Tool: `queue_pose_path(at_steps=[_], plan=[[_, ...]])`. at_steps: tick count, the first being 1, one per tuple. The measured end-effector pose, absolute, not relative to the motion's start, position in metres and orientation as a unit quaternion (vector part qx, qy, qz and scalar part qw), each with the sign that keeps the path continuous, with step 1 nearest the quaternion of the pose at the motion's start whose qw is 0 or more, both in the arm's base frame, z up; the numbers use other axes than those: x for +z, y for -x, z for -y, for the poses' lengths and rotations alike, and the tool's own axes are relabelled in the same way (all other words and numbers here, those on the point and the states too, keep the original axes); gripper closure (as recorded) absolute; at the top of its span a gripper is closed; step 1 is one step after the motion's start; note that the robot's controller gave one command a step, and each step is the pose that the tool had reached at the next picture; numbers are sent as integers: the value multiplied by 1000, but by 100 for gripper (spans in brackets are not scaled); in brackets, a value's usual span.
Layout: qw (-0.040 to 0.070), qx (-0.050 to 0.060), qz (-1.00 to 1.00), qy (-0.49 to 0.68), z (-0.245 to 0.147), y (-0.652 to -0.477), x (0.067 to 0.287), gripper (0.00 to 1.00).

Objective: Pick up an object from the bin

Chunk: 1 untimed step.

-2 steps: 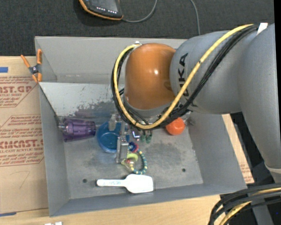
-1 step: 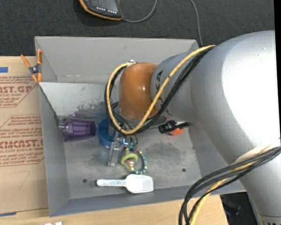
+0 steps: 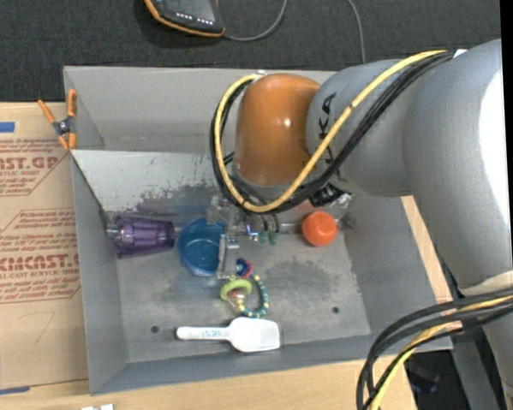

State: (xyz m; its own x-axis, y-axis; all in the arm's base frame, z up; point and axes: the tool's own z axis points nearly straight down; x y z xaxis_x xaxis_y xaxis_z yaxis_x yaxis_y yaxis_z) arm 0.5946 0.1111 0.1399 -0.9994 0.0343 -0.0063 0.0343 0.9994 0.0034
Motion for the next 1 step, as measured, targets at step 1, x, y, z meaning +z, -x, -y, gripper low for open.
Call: queue_pose_path(at_steps=[1], plan=[[-4, 1, -996, -88, -125, -582, 66, 0]])
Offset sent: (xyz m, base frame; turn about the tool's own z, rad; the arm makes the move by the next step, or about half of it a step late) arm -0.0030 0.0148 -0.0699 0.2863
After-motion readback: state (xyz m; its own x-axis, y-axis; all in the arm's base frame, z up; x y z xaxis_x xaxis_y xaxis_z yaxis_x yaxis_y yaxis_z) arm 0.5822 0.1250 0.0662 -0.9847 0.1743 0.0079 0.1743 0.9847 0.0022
